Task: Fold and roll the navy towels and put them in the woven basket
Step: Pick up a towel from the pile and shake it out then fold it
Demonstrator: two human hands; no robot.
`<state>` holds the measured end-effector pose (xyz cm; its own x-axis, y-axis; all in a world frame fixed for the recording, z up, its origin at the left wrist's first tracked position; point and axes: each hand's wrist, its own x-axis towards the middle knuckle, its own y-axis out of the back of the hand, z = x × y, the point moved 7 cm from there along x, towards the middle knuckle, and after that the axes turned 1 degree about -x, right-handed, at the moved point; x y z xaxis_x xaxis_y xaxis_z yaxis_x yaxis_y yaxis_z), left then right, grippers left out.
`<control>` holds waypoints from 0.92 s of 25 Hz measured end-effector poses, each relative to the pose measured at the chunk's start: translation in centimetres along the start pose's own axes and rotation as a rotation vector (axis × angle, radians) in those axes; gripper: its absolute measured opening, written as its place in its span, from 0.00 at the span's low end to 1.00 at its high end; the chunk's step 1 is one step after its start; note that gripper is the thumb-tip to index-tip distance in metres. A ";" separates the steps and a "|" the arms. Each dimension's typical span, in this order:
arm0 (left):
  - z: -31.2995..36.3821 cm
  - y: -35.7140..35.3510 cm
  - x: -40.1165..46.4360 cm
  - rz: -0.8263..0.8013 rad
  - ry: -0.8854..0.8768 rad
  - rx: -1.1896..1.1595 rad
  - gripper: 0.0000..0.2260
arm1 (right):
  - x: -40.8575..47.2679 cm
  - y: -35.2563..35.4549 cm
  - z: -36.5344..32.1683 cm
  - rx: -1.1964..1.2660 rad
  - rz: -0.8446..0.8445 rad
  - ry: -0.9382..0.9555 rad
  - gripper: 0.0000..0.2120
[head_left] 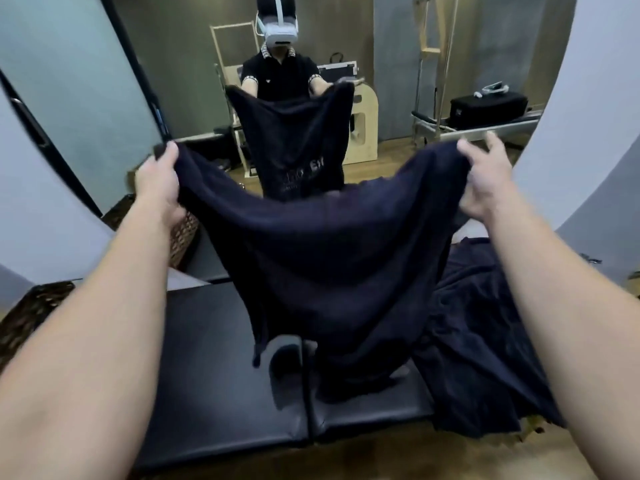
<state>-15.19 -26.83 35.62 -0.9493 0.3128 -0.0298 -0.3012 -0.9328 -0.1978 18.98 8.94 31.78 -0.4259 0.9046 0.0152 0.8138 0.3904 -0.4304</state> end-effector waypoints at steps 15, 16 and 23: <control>5.2 3.5 1.9 0.105 0.027 0.157 0.06 | -1.7 -0.6 1.9 -0.099 -0.280 -0.204 0.10; 5.1 3.3 1.2 0.114 0.040 0.219 0.06 | -1.5 -0.2 1.8 -0.171 -0.280 -0.230 0.07; 7.1 2.9 1.9 0.118 -0.080 0.523 0.11 | 2.0 3.6 -1.3 -0.070 0.178 0.022 0.19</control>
<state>-18.52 -30.17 41.90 -0.9771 0.2051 0.0567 -0.1772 -0.9316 0.3174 21.56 12.39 31.43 -0.2651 0.9636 -0.0355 0.9012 0.2346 -0.3644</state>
